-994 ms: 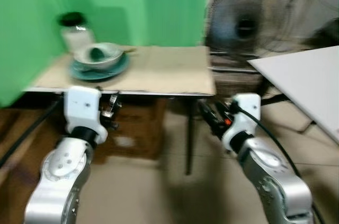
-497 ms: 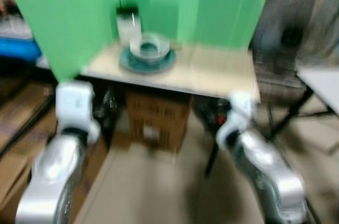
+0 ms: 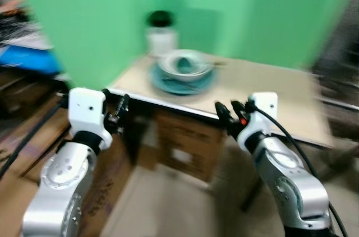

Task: Setting the table

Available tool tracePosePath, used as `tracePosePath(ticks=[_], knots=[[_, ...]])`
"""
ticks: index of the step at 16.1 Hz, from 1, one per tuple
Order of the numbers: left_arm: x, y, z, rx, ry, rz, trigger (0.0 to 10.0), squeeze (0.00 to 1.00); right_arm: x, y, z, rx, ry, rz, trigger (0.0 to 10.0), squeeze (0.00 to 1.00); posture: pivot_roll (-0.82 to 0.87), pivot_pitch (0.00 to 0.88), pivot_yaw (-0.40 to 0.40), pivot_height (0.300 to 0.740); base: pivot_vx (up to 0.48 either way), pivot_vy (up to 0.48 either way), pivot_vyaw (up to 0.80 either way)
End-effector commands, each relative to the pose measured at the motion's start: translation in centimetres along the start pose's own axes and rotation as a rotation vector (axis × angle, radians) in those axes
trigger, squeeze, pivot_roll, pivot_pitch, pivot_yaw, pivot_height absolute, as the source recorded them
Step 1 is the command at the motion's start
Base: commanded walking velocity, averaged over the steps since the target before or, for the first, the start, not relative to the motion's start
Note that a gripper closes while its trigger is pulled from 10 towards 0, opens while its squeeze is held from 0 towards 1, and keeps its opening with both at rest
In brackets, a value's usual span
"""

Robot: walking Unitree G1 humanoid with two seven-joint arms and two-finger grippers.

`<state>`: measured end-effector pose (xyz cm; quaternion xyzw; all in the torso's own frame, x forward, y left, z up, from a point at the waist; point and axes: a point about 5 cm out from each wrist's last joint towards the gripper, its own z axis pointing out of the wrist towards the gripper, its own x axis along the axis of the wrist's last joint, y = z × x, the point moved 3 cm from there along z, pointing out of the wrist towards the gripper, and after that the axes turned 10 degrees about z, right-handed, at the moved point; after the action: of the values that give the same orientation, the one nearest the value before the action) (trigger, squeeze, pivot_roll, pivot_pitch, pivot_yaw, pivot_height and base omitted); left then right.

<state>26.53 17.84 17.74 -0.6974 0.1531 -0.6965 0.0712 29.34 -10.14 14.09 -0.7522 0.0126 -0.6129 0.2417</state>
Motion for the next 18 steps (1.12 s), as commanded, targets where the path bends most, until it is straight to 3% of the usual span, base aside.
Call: tracePosePath(ticks=[1,14,15,18], knots=[[0.3,0.2,0.1,-0.015,0.009,-0.005,10.0,0.00,0.4,0.1,-0.1,-0.005,0.018,-0.015,10.0,0.00,-0.03,0.000,0.042,0.740,0.382,0.000,0.00],[0.2,1.2,0.1,-0.077,0.015,0.008,10.0,0.00,1.6,0.0,0.4,0.032,0.059,-0.059,10.0,0.00,-0.03,0.000,0.023,0.740,0.374,0.000,0.00],[0.1,1.3,0.0,-0.081,0.014,0.010,10.0,0.00,1.7,-0.3,0.5,0.056,0.064,-0.063,10.0,0.96,-0.03,0.000,0.023,0.740,0.349,0.000,0.00],[-0.2,1.8,-0.4,-0.128,0.000,0.001,10.0,0.00,1.9,-0.9,0.9,0.110,0.052,-0.123,10.0,1.00,-0.02,0.000,0.018,0.740,0.096,0.000,0.00]])
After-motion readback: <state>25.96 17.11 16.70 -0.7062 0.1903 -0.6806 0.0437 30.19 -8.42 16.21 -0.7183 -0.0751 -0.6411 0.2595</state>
